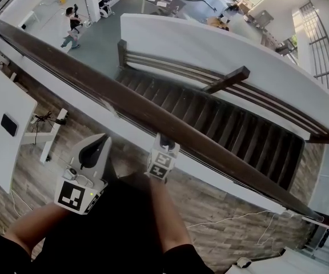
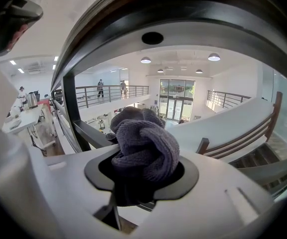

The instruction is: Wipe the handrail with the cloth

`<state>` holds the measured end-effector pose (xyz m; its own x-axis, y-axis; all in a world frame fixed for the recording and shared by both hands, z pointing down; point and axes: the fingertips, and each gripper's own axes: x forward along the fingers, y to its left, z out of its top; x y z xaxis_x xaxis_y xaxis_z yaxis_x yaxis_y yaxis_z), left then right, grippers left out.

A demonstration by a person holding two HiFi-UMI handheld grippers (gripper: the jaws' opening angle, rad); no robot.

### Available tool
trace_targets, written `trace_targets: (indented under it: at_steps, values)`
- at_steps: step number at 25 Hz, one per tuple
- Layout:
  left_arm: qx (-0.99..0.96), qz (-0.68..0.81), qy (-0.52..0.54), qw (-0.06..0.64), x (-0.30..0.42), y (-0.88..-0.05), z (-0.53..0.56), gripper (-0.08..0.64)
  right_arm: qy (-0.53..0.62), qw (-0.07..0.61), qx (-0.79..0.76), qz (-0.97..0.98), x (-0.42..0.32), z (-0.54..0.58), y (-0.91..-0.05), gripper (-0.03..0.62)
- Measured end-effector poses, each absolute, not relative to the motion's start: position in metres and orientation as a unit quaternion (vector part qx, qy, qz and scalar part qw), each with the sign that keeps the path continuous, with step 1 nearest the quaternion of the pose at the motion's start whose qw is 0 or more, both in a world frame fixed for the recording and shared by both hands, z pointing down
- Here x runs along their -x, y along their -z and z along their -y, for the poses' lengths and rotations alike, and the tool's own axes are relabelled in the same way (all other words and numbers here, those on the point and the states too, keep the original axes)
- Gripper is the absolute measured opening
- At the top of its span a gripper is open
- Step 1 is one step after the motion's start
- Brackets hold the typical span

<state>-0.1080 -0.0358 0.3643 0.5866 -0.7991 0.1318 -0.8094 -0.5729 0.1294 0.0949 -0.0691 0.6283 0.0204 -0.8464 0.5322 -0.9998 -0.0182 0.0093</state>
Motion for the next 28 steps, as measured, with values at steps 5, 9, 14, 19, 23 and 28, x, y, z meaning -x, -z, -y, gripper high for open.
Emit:
trace_targets:
  at_steps: [5, 9, 14, 19, 23, 28]
  values:
    - [-0.888, 0.452, -0.032, 0.082, 0.101, -0.365, 0.033, 0.000, -0.192, 0.190, -0.692, 0.670, -0.107, 0.063, -0.631, 0.163]
    - [-0.889, 0.450, -0.028, 0.084, 0.090, -0.361, 0.031, 0.000, -0.195, 0.188, -0.691, 0.670, -0.114, 0.057, -0.628, 0.163]
    - [-0.890, 0.447, -0.033, 0.080, 0.080, -0.359, 0.027, 0.000, -0.192, 0.187, -0.693, 0.669, -0.124, 0.052, -0.632, 0.163]
    - [-0.888, 0.450, -0.038, 0.081, 0.072, -0.359, 0.023, 0.000, -0.197, 0.183, -0.695, 0.666, -0.136, 0.048, -0.629, 0.163]
    - [-0.889, 0.447, -0.041, 0.087, 0.064, -0.359, 0.017, 0.000, -0.196, 0.184, -0.693, 0.669, -0.140, 0.044, -0.631, 0.164]
    - [-0.890, 0.447, -0.045, 0.075, 0.054, -0.359, 0.009, 0.000, -0.197, 0.187, -0.688, 0.673, -0.144, 0.044, -0.630, 0.167]
